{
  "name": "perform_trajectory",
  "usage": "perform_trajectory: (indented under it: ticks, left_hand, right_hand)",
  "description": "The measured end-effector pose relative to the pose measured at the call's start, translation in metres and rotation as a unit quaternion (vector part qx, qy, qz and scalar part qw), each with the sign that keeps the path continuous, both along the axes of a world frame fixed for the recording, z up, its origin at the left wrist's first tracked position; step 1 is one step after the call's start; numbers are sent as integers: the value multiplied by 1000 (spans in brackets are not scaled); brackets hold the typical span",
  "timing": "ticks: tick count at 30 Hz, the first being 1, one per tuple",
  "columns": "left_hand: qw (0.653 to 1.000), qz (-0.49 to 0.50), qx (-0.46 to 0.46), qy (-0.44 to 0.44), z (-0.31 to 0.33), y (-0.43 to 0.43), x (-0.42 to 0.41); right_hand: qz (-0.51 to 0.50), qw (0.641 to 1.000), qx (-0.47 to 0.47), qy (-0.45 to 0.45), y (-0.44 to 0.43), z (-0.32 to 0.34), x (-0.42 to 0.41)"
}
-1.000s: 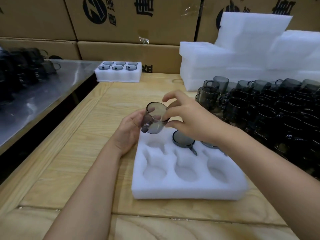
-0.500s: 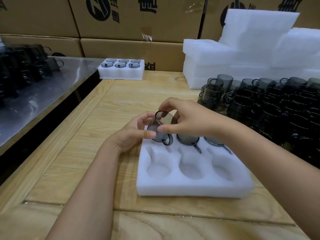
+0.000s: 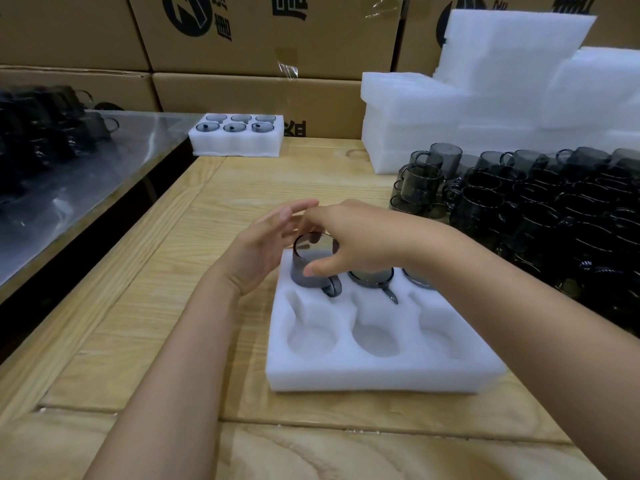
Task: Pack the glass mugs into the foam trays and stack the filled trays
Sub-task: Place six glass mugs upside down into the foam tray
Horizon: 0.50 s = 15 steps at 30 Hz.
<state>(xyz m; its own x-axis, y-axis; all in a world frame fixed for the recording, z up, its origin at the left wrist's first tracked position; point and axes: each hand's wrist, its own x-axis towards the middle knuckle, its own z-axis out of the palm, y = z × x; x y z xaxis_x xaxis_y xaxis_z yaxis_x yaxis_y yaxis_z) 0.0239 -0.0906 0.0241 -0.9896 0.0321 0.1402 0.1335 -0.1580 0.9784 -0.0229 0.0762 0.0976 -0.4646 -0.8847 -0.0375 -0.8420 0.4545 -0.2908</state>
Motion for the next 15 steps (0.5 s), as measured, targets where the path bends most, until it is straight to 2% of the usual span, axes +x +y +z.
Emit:
perform_trajectory:
  ticks: [5, 7, 9, 11, 13, 14, 15]
  left_hand:
    - [982, 131, -99, 96, 21, 29, 3]
    - [972, 144, -135, 130, 29, 36, 6]
    - [960, 129, -202, 141, 37, 42, 8]
    - [920, 106, -351, 139, 39, 46, 4]
    - [855, 73, -502, 102, 35, 49, 0]
    - [842, 57, -530, 79, 31, 49, 0]
    - [844, 44, -531, 62, 26, 50, 0]
  right_hand:
    - [2, 1000, -1, 0, -4, -5, 0]
    - [-15, 1000, -3, -25, -1, -6, -1]
    - [-33, 995, -68, -69, -1, -7, -1]
    - [-24, 996, -75, -44, -5, -12, 2]
    - [0, 1000, -7, 2, -9, -27, 4]
    - [-7, 1000, 17, 10, -10, -34, 5]
    - [-19, 999, 38, 22, -10, -40, 5]
